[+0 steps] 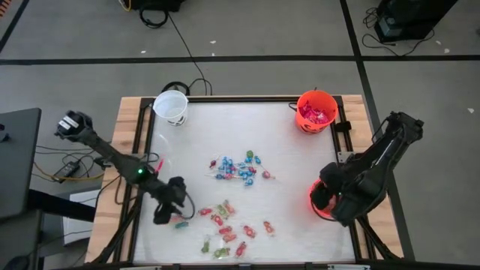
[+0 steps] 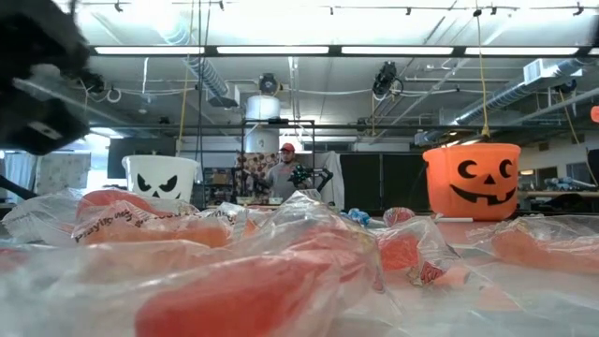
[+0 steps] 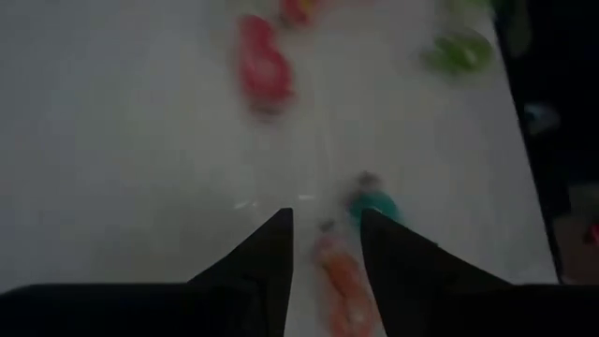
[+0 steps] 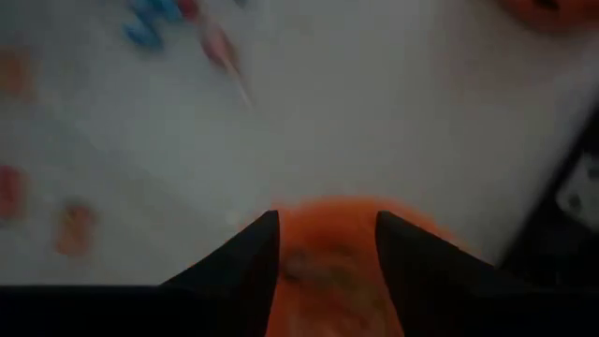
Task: Sort candy by brand, put in halloween buckets
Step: Put the orange gummy into the bottom orange bucket
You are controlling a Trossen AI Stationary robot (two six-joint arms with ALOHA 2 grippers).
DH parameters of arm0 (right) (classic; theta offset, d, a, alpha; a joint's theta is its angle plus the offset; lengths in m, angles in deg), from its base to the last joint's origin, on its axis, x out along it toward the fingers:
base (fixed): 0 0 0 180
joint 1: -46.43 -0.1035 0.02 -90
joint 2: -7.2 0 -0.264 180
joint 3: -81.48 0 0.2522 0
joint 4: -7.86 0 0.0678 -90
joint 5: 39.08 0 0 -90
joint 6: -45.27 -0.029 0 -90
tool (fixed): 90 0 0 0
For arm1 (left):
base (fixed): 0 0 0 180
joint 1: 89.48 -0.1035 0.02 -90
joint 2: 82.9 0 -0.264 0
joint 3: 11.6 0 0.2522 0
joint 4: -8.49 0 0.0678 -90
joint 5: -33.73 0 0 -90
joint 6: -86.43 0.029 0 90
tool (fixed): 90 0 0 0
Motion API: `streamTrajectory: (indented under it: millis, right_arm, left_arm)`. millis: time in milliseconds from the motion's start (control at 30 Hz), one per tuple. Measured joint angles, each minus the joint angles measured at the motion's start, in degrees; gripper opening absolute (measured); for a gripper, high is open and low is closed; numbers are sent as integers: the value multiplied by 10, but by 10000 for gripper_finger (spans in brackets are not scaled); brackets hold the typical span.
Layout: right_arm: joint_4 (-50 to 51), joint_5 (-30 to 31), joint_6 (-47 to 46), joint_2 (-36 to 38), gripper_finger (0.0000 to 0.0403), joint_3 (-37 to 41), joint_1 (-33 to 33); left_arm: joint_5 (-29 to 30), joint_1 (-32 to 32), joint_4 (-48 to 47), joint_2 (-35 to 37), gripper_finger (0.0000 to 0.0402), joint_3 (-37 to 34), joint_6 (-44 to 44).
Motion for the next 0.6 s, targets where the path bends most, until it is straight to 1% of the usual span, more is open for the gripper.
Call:
streamTrajectory:
  millis: [67, 167, 333, 467, 600]
  right_arm:
    - [16, 38, 3, 0, 187, -26, 3]
    - [25, 60, 17, 0, 183, -39, 11]
    - [20, 59, 43, 0, 182, -39, 24]
    - [14, 58, 49, 0, 182, -39, 30]
    - [12, 59, 49, 0, 182, -39, 30]
  left_arm:
    - [16, 27, 0, -1, 121, 0, -10]
    - [46, 58, 4, -9, 116, 0, -19]
    - [55, 90, 21, -54, 117, 0, -19]
    - [57, 107, 28, -103, 117, 0, -48]
    - [89, 113, 23, -155, 118, 4, -94]
